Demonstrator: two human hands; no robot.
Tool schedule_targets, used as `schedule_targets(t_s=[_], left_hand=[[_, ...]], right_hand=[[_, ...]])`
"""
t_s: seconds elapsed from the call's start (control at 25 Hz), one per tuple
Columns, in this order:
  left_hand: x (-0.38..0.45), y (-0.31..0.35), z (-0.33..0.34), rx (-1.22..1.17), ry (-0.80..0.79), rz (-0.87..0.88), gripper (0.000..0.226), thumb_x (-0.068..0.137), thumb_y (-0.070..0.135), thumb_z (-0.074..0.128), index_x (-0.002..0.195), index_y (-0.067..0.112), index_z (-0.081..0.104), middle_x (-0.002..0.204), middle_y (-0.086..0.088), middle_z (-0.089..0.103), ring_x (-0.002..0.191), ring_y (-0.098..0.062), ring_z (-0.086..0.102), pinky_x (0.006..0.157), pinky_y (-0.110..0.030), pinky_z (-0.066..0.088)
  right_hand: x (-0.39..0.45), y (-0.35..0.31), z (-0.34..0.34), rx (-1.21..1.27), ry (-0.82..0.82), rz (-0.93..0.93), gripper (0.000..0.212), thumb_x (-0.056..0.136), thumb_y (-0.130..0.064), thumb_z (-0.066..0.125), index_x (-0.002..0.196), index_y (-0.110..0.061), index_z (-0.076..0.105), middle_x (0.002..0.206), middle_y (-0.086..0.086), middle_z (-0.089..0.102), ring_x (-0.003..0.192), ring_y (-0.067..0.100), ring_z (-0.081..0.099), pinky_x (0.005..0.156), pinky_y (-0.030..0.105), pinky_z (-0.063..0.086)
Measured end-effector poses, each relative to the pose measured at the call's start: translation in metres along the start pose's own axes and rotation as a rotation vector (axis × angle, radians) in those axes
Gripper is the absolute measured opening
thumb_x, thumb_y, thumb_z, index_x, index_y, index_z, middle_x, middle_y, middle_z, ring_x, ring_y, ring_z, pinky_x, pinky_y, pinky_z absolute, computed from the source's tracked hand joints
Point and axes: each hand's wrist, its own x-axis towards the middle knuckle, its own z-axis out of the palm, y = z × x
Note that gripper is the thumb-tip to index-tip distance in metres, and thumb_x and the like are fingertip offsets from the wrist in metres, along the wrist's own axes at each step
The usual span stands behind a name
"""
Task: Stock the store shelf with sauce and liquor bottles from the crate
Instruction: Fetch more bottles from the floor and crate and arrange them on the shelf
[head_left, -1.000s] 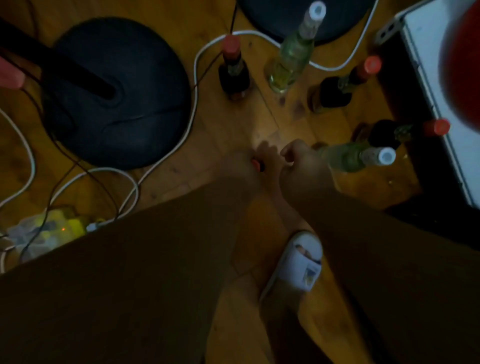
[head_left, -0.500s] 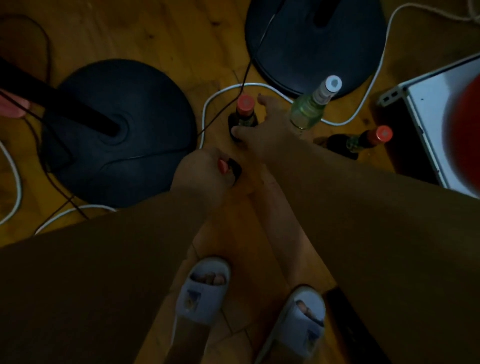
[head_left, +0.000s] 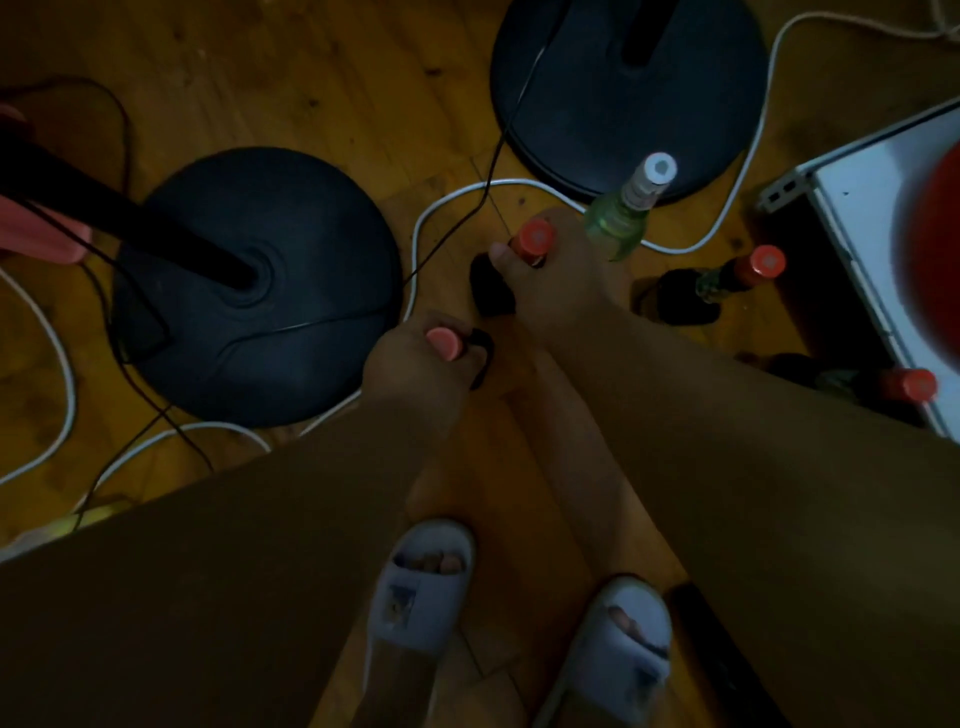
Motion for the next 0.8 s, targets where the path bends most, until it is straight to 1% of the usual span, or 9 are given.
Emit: schedule_targets(t_s=[0.08, 0.2, 0.28, 0.44, 0.52, 0.56, 0.6, 0.68, 0.8], left_hand=[[-0.029, 0.016, -0.019, 0.044, 0.001, 0.021, 0.014, 0.082, 0.021, 0.076, 0.092, 0.025, 0.068, 0.087, 0.015, 0.060, 0.085, -0.010, 0.061, 0.083, -0.037, 0.058], [-0.096, 0.067, -0.063, 0.089, 0.017, 0.045, 0.017, 0.082, 0.021, 0.076, 0.096, 0.024, 0.068, 0.090, 0.010, 0.063, 0.088, -0.014, 0.062, 0.078, -0.033, 0.056], [-0.152, 0.112, -0.098, 0.127, -0.001, 0.104, 0.019, 0.082, 0.021, 0.075, 0.099, 0.023, 0.068, 0.094, 0.006, 0.064, 0.088, -0.016, 0.063, 0.074, -0.030, 0.055], [-0.269, 0.204, -0.166, 0.096, -0.043, 0.229, 0.025, 0.081, 0.023, 0.076, 0.102, 0.030, 0.066, 0.104, 0.008, 0.065, 0.096, -0.011, 0.064, 0.080, -0.031, 0.058], [-0.319, 0.249, -0.201, 0.070, -0.027, 0.337, 0.028, 0.078, 0.025, 0.079, 0.101, 0.030, 0.064, 0.100, 0.008, 0.065, 0.089, -0.005, 0.063, 0.071, -0.020, 0.054], [-0.353, 0.273, -0.222, 0.078, -0.017, 0.380, 0.028, 0.077, 0.027, 0.080, 0.100, 0.028, 0.064, 0.095, 0.008, 0.065, 0.083, 0.000, 0.063, 0.064, -0.014, 0.050], [-0.387, 0.296, -0.241, 0.064, -0.020, 0.431, 0.026, 0.079, 0.028, 0.079, 0.098, 0.025, 0.063, 0.089, 0.009, 0.064, 0.076, 0.005, 0.061, 0.059, -0.009, 0.046], [-0.432, 0.338, -0.265, -0.039, -0.040, 0.567, 0.017, 0.082, 0.029, 0.076, 0.093, 0.022, 0.065, 0.082, 0.007, 0.066, 0.069, 0.007, 0.061, 0.057, -0.007, 0.043], [-0.478, 0.387, -0.275, -0.386, -0.213, 0.600, 0.009, 0.090, 0.026, 0.067, 0.085, 0.020, 0.064, 0.075, 0.004, 0.070, 0.070, -0.005, 0.066, 0.062, -0.016, 0.050]], right_hand=[[-0.035, -0.018, -0.030, 0.008, 0.019, -0.024, 0.028, 0.090, -0.035, 0.065, 0.101, -0.013, 0.053, 0.079, -0.007, 0.049, 0.085, 0.022, 0.053, 0.073, 0.035, 0.043], [-0.102, -0.073, -0.096, 0.040, -0.003, 0.024, 0.030, 0.092, -0.035, 0.064, 0.109, -0.013, 0.054, 0.094, 0.002, 0.061, 0.090, 0.023, 0.059, 0.080, 0.041, 0.049], [-0.150, -0.121, -0.151, 0.115, 0.006, 0.072, 0.030, 0.092, -0.035, 0.064, 0.114, -0.017, 0.054, 0.098, 0.002, 0.063, 0.091, 0.020, 0.060, 0.081, 0.040, 0.050], [-0.247, -0.203, -0.268, 0.140, 0.073, 0.034, 0.021, 0.090, -0.040, 0.065, 0.092, -0.027, 0.049, 0.076, -0.005, 0.059, 0.069, 0.018, 0.061, 0.064, 0.038, 0.052], [-0.290, -0.243, -0.319, 0.121, 0.132, -0.043, 0.025, 0.091, -0.043, 0.063, 0.091, -0.023, 0.049, 0.072, -0.007, 0.054, 0.064, 0.001, 0.055, 0.063, 0.025, 0.048], [-0.320, -0.265, -0.346, 0.090, 0.183, -0.082, 0.028, 0.092, -0.043, 0.062, 0.091, -0.018, 0.050, 0.071, -0.007, 0.052, 0.063, -0.003, 0.052, 0.060, 0.016, 0.042], [-0.350, -0.288, -0.373, 0.091, 0.251, -0.103, 0.031, 0.092, -0.044, 0.061, 0.090, -0.015, 0.050, 0.071, -0.007, 0.051, 0.063, -0.005, 0.051, 0.058, 0.013, 0.038], [-0.392, -0.325, -0.421, 0.151, 0.434, -0.148, 0.036, 0.090, -0.048, 0.061, 0.085, -0.014, 0.050, 0.069, -0.005, 0.052, 0.063, -0.001, 0.050, 0.062, 0.021, 0.039], [-0.439, -0.360, -0.460, 0.279, 0.661, -0.129, 0.038, 0.088, -0.054, 0.057, 0.083, -0.017, 0.051, 0.069, -0.004, 0.058, 0.065, 0.001, 0.054, 0.065, 0.022, 0.043]])
